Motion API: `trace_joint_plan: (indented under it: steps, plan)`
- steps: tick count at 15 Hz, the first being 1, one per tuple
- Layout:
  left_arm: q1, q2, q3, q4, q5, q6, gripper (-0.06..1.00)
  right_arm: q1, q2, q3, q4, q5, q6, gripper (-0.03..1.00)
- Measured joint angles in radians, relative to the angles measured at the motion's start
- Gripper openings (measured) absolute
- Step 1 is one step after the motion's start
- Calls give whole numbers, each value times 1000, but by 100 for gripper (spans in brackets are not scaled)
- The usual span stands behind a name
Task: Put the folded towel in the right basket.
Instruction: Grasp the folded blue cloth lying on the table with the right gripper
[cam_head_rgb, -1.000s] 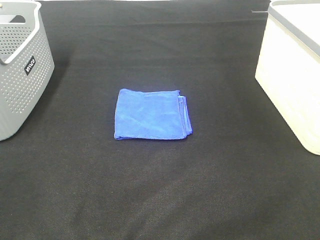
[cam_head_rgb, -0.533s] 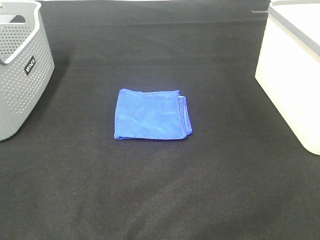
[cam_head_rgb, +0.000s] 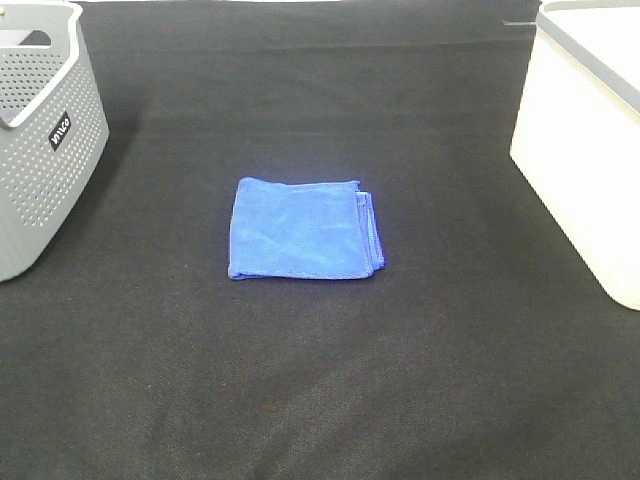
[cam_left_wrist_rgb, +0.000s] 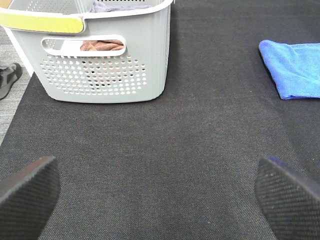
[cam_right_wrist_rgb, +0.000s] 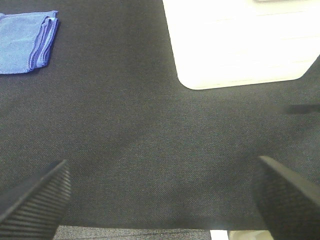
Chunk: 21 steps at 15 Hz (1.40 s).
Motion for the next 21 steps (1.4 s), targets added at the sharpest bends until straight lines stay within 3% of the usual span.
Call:
trace_joint_plan:
  steps: [21]
  plan:
    - [0,0,0,0,0,0,99,0,33,1,0,0,0,95]
